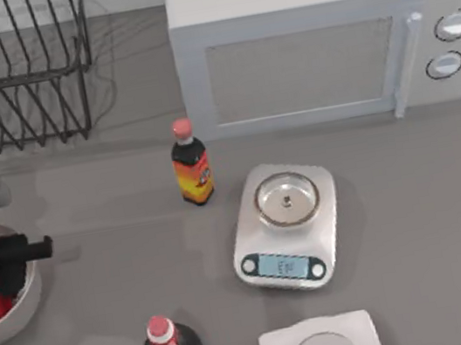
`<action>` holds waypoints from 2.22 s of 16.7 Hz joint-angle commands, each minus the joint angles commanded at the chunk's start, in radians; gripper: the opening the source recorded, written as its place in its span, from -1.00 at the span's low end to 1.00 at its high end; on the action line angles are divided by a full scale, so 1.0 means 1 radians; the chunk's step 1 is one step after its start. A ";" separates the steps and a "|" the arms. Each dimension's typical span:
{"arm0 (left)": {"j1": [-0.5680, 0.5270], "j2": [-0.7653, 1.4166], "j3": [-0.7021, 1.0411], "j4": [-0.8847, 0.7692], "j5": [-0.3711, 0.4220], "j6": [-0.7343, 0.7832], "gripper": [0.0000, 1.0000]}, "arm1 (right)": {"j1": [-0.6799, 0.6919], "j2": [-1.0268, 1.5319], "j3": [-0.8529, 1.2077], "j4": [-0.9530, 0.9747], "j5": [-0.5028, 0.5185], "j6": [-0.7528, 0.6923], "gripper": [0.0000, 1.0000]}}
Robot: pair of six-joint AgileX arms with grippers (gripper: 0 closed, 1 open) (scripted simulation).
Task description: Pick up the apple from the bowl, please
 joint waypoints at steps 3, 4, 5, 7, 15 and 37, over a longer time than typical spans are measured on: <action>0.000 0.000 0.000 0.000 0.000 0.000 -1.00 | 0.000 0.000 0.000 0.000 0.000 0.000 1.00; 0.000 0.000 0.000 0.000 0.000 0.000 -1.00 | 0.000 0.000 0.000 0.000 0.000 0.000 1.00; 0.004 -0.097 0.021 -0.071 0.000 0.016 -1.00 | 0.000 0.000 0.000 0.000 0.000 0.000 1.00; 0.003 -0.095 0.034 -0.085 0.000 0.015 -1.00 | 0.000 0.000 0.000 0.000 0.000 0.000 1.00; -0.002 -0.094 0.477 -0.551 0.000 0.010 -1.00 | 0.000 0.000 0.000 0.000 0.000 0.000 1.00; -0.288 0.065 1.056 -0.981 0.000 -0.283 -1.00 | 0.000 0.000 0.000 0.000 0.000 0.000 1.00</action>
